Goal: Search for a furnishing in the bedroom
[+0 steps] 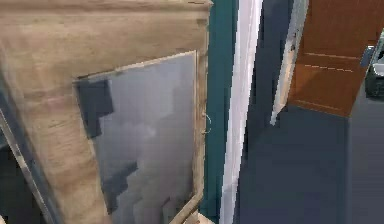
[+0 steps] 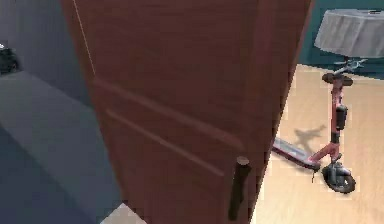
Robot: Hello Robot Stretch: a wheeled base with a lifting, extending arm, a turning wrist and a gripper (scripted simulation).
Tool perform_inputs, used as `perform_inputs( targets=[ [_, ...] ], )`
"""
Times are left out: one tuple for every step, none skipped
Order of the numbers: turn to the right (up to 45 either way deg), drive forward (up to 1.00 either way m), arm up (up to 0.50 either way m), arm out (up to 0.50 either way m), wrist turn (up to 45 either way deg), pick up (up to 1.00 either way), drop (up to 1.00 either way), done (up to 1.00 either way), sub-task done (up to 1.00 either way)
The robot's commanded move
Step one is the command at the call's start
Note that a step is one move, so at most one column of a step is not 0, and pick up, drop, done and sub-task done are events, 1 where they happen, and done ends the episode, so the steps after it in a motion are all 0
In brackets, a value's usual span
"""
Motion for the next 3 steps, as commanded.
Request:
perform_inputs(
  targets=[
    [36.0, 0.00, 0.00, 0.00, 0.0, 0.00, 0.00, 0.00, 0.00],
    [0.0, 1.00, 0.00, 0.00, 0.0, 0.00, 0.00, 0.00, 0.00],
    [0.0, 0.20, 0.00, 0.00, 0.0, 0.00, 0.00, 0.00, 0.00]
  ],
)
